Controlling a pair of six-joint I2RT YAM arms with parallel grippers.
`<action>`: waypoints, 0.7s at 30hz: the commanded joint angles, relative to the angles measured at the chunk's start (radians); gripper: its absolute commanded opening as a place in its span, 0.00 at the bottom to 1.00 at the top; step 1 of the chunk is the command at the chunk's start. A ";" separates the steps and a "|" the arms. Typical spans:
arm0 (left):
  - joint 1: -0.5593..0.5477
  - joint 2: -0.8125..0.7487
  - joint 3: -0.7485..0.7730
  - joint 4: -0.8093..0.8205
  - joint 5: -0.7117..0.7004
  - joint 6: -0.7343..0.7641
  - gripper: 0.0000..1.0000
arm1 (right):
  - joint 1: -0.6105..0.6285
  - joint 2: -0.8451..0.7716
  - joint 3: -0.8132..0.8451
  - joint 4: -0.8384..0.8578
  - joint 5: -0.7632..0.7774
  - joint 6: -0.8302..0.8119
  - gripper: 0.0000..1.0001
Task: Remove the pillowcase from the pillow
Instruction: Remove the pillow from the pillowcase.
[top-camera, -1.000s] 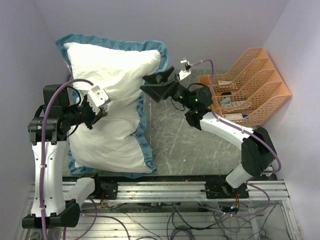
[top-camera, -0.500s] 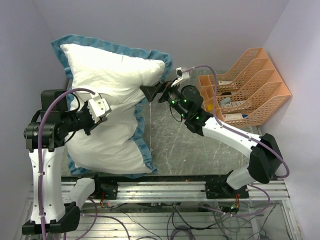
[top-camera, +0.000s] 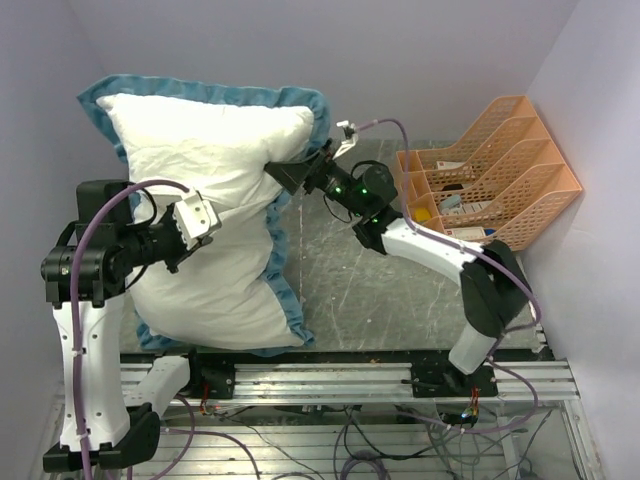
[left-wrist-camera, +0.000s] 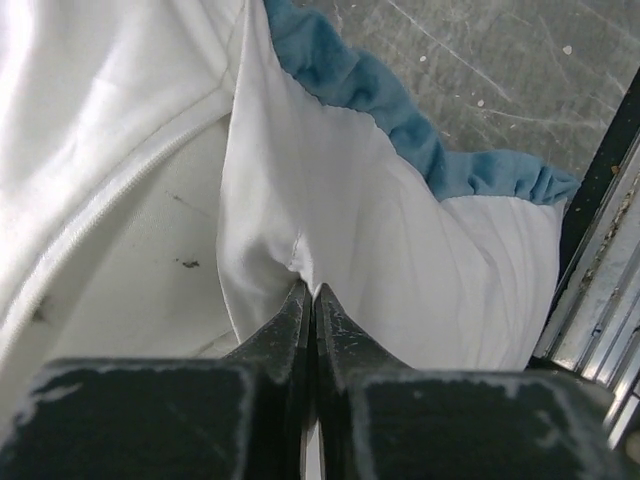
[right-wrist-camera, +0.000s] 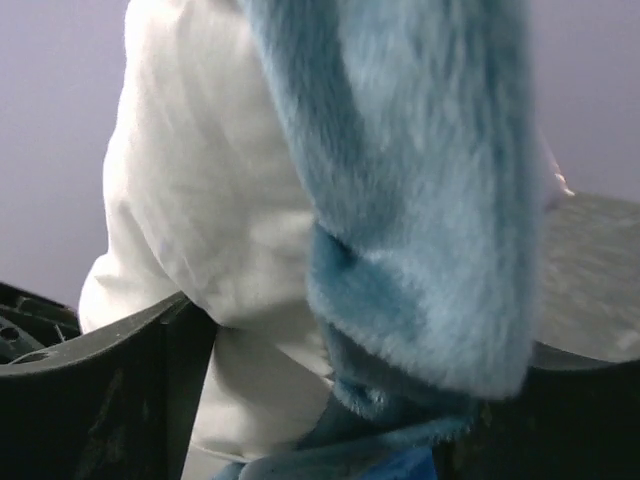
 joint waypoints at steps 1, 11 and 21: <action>-0.006 -0.002 0.077 -0.073 0.035 -0.002 0.14 | -0.008 0.116 0.155 0.298 -0.294 0.184 0.60; -0.006 0.155 0.638 -0.021 -0.087 -0.065 0.99 | -0.052 0.284 0.715 0.062 -0.400 0.046 0.00; -0.006 0.088 0.487 0.407 -0.405 -0.011 0.96 | -0.093 0.602 1.429 -0.137 -0.476 0.022 0.00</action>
